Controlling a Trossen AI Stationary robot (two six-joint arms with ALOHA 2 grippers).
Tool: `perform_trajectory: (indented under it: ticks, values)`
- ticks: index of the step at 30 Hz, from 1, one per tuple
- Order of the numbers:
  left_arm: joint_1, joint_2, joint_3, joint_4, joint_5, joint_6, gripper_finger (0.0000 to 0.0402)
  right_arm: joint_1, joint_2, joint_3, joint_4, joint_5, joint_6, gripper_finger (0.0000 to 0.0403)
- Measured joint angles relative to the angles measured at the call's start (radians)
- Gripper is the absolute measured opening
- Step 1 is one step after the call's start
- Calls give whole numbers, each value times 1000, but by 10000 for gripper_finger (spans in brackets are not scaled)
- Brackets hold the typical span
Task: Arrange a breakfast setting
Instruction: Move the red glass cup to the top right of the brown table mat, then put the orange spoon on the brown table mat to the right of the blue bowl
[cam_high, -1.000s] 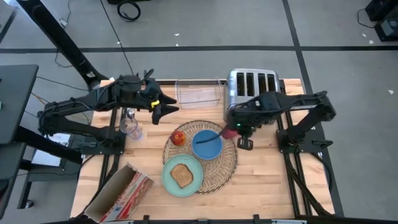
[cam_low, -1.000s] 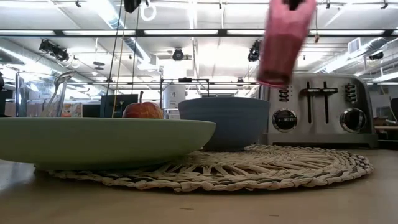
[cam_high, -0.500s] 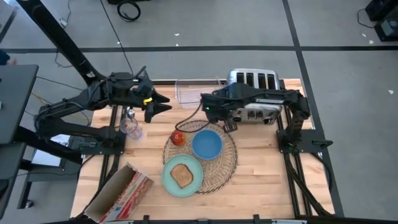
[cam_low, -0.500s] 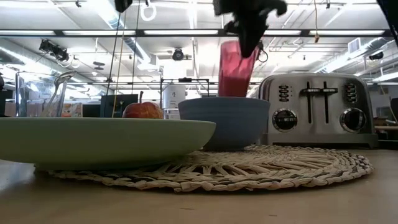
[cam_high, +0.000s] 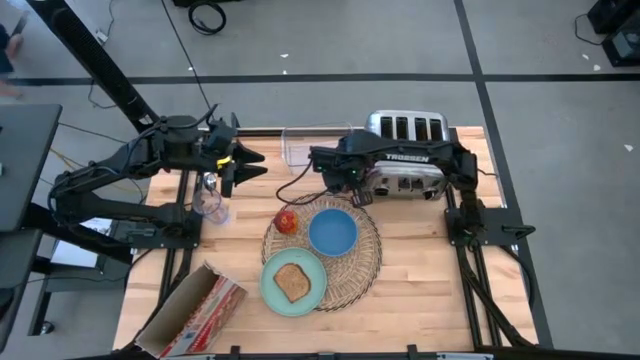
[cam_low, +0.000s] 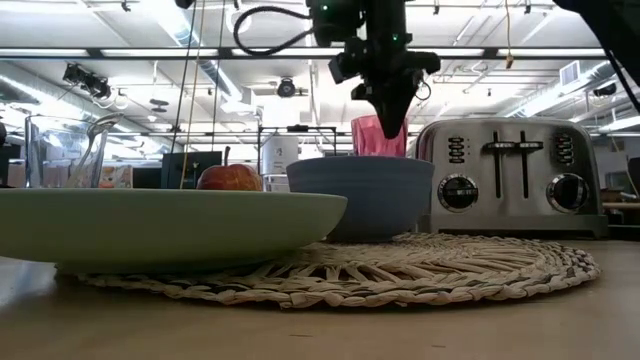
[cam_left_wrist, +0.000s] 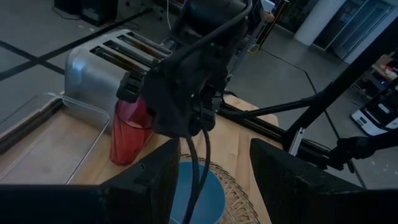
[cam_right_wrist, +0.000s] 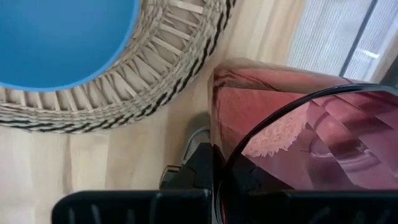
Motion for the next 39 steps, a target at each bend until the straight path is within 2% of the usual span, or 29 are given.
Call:
perform_trajectory:
  ticks: [8, 18, 32, 37, 39]
  values:
    - [0, 0, 0, 0, 0, 6, 203, -22, 4, -1, -8, -49, 38, 14]
    - [0, 0, 0, 0, 0, 9, 203, -32, 0, -89, 18, -43, 72, 23]
    - [16, 0, 0, -3, 0, -27, 204, -31, -41, -93, -15, -11, 81, 144]
    - [50, 0, 0, -57, -1, -50, 204, -28, -113, -93, -9, 13, 81, 178]
    - [68, 0, 9, -141, -1, -79, 204, -19, -151, -92, -6, 13, 97, 188]
